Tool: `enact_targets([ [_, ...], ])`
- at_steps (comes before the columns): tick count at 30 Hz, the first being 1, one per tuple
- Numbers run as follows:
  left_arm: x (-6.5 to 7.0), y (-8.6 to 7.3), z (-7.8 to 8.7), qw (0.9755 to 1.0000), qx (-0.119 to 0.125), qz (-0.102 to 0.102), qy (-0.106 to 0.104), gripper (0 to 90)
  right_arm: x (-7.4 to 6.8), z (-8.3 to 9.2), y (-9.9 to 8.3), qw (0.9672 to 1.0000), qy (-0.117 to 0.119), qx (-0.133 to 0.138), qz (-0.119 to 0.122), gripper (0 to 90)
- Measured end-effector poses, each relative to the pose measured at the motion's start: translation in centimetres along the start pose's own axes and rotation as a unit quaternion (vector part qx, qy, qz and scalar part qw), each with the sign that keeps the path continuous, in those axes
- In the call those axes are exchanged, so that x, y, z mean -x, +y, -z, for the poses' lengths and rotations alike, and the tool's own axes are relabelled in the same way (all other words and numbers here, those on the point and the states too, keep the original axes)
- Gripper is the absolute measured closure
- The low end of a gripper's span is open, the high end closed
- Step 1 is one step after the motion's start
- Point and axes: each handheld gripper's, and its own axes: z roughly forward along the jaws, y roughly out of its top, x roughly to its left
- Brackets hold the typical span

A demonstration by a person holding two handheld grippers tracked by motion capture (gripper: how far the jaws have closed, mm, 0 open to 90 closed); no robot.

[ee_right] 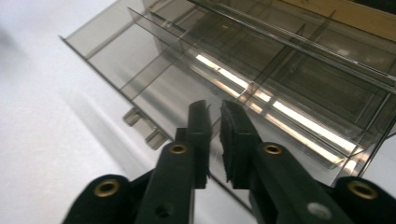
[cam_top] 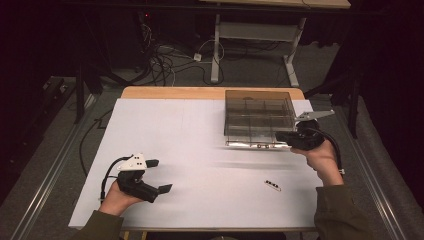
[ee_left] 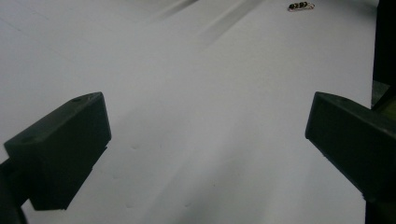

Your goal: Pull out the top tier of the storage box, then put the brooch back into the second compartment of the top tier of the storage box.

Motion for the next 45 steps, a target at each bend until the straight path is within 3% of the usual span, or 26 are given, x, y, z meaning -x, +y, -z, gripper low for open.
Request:
enact_targets([
  [8, 0.0, 0.0, -0.1, 1.0000, -0.002, 0.002, 0.004, 0.0, -0.8, 1.4, -0.4, 0.9996, 0.016, 0.022, 0.005, 70.0],
  [13, -0.2, 0.0, -0.1, 0.9999, 0.001, 0.007, 0.009, 0.0, -1.4, 1.7, -0.8, 0.9994, 0.024, 0.023, 0.007, 64.0],
  [28, -0.2, 0.1, 0.0, 0.9997, 0.008, 0.013, 0.017, 0.0, -3.3, 1.8, -1.9, 0.9983, 0.047, 0.028, 0.021, 57.9],
  [45, -0.3, -0.2, 0.5, 0.9994, 0.011, 0.019, 0.026, 0.0, -4.4, 1.9, -4.2, 0.9972, 0.063, 0.025, 0.030, 52.0],
])
